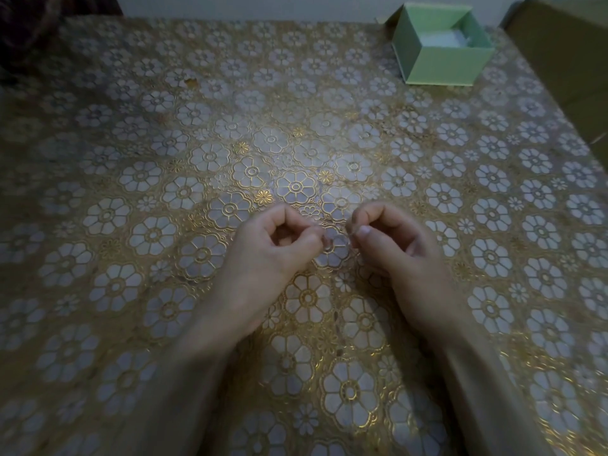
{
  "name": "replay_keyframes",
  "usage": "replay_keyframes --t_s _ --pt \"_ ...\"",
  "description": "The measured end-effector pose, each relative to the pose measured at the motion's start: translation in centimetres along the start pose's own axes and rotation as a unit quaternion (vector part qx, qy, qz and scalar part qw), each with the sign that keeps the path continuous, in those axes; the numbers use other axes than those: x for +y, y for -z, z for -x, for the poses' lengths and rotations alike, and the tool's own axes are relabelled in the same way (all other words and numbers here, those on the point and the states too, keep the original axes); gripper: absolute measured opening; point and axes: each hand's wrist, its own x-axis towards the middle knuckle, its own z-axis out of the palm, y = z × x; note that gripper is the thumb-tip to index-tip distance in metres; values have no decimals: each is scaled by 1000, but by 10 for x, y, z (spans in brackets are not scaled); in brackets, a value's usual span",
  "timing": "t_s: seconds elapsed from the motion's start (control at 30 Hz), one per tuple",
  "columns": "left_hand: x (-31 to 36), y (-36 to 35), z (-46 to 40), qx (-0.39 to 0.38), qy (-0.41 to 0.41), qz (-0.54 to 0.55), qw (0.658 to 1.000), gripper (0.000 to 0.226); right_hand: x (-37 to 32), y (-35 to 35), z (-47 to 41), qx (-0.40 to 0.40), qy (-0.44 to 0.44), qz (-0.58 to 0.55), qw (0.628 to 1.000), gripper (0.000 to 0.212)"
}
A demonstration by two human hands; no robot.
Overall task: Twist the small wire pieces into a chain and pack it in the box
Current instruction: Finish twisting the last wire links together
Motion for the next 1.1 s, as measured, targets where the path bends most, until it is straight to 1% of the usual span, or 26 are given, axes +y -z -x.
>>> replay_keyframes --t_s 0.1,0.17,0.2,0.27,0.37,0.43,0.5,0.57,0.63,0.77,0.83,0.9,0.97,1.1 --pt "-1 0 -1 11 17 -4 1000 11 3 -4 2 3 31 -13 999 6" --pt "-2 0 -1 19 17 -8 1000 9 5 -5 1 -4 27 -19 999 8" --pt "-1 0 -1 25 17 -11 999 8 5 -4 1 1 19 -34 999 7" --pt "-1 0 -1 36 18 -6 999 7 4 0 -1 25 -3 -103 994 5" --pt "2 0 0 34 40 45 998 12 3 4 -3 52 -21 -204 977 3" --pt "4 0 0 21 60 81 995 16 4 5 -4 58 -31 -238 969 1" --pt "6 -2 0 12 82 145 986 21 5 4 -5 57 -36 -258 964 6" --pt "6 -2 -2 19 107 223 969 26 6 2 -5 63 -34 -260 963 7" --pt "6 -4 -4 27 127 277 952 27 6 0 -5 77 -24 -233 969 7" --pt "6 -7 -3 22 137 343 929 8 7 -3 -4 77 -19 -217 973 8" --pt "8 -9 -3 28 136 374 917 3 8 -4 -3 76 -23 -192 978 10" --pt "8 -10 -2 30 143 404 903 3 11 -7 -2 73 -22 -163 984 13" --pt "8 -11 -3 28 150 437 887 5 13 -9 -2 64 -16 -148 987 11" --pt "7 -10 -3 25 163 462 871 8 12 -9 -2 63 -25 -168 983 9"
